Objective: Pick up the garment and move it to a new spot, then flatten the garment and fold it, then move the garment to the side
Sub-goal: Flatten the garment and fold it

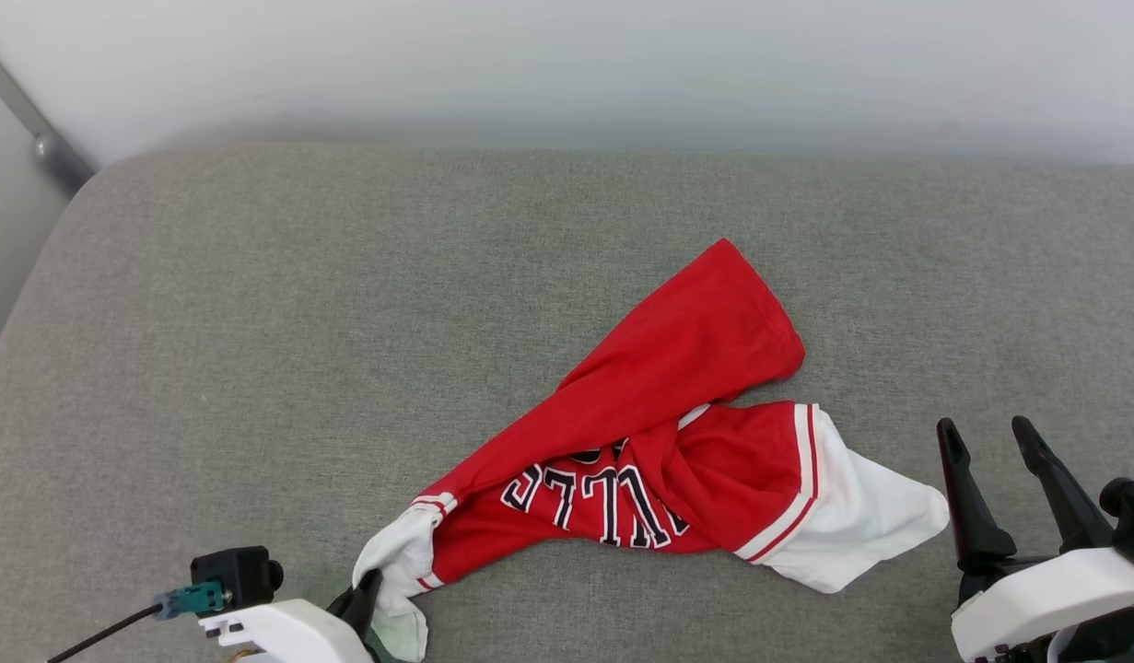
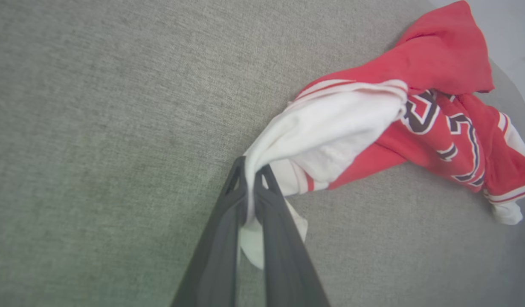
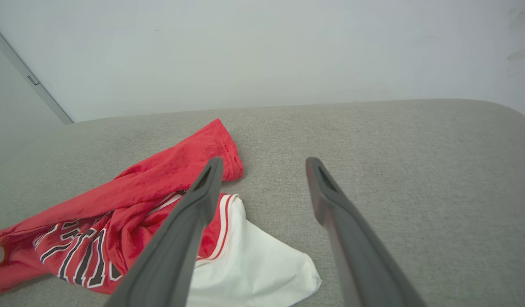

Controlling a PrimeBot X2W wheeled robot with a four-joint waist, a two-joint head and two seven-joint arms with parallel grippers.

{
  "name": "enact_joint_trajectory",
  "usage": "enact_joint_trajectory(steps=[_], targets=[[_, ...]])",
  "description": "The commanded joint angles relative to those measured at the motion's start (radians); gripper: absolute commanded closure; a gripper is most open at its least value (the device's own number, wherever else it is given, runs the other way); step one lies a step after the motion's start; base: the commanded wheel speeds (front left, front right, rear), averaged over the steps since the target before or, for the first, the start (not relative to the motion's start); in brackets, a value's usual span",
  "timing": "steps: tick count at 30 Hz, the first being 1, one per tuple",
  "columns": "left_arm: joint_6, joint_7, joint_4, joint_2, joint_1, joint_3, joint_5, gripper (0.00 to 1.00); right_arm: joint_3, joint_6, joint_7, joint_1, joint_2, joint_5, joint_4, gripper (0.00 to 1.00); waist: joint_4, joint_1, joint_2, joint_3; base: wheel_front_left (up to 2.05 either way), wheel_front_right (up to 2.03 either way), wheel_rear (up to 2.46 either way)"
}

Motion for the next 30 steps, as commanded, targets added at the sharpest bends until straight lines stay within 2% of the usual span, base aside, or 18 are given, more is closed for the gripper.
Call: enact_joint_trajectory(steps=[1,2,3,8,16,22,30], targets=[[-0.006,-0.001,0.004,0.000,-0.012,-0.001,0.001,0.91,-0.002,-0.001,0.005,0.004,0.001,0.002,-0.003,0.00,0.000,0.0000,0.0000,-0.002,0.00,0.00,0.00],[-0.009,0.002,0.007,0.003,-0.022,-0.004,0.008,0.41,-0.003,-0.001,0.005,0.003,0.001,0.001,-0.003,0.00,-0.001,0.0000,0.0000,-0.005,0.00,0.00,0.00],[-0.014,0.000,0.010,0.006,-0.033,-0.007,0.018,0.00,-0.005,-0.001,0.006,0.002,0.001,0.000,-0.004,0.00,-0.003,0.0000,0.0000,-0.009,0.00,0.00,0.00],[0.002,-0.057,-0.008,0.011,-0.083,-0.013,0.091,0.00,-0.009,-0.001,0.016,0.007,0.001,-0.009,-0.009,0.00,-0.021,0.0000,0.0000,-0.036,0.00,0.00,0.00],[0.102,-0.157,-0.080,0.060,-0.134,-0.025,0.271,0.00,-0.004,-0.001,0.030,0.023,0.001,-0.016,-0.027,0.00,-0.050,0.0000,0.0000,-0.088,0.00,0.00,0.00],[0.168,-0.258,-0.160,0.077,-0.095,-0.006,0.361,0.00,-0.009,-0.001,0.039,0.049,0.001,-0.021,-0.033,0.00,-0.056,0.0000,0.0000,-0.112,0.00,0.00,0.00],[0.200,-0.303,-0.230,0.048,0.019,0.046,0.411,0.00,-0.029,-0.001,0.051,0.090,0.001,-0.012,-0.027,0.00,-0.038,0.0000,0.0000,-0.122,0.00,0.00,0.00]])
